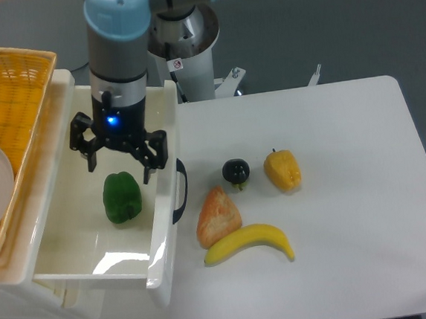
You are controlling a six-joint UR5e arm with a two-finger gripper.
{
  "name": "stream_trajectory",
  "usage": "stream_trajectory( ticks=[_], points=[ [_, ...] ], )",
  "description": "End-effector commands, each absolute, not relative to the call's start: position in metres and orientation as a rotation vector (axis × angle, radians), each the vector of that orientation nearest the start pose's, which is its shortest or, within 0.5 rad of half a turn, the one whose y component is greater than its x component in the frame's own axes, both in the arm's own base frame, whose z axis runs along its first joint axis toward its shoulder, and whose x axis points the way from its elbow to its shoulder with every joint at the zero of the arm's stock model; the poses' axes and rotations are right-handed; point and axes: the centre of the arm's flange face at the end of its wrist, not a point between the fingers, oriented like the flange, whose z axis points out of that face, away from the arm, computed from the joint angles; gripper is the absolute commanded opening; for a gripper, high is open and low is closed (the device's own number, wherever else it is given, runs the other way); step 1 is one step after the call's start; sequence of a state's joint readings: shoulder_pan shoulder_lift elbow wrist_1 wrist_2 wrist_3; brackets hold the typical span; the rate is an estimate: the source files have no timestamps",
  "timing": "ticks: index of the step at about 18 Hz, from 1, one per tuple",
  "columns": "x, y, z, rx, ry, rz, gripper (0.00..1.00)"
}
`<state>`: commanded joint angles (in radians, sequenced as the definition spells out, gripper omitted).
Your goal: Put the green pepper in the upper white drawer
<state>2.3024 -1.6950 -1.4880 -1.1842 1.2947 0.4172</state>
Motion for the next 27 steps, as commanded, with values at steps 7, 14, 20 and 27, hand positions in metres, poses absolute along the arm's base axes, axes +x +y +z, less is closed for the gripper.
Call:
stream_trajectory(
  ticks=[7, 14, 20, 27],
  points=[
    [-0.337, 0.491, 0.502, -2.672, -0.465, -0.007, 1.0],
    [-0.404, 0.437, 0.479, -2.705, -0.464, 0.038, 1.0],
    [-0.443, 0.389, 0.434, -2.747, -0.536, -0.009, 1.0],
    [-0.492, 0.364, 0.38, -2.962, -0.669, 0.135, 1.0]
  ],
)
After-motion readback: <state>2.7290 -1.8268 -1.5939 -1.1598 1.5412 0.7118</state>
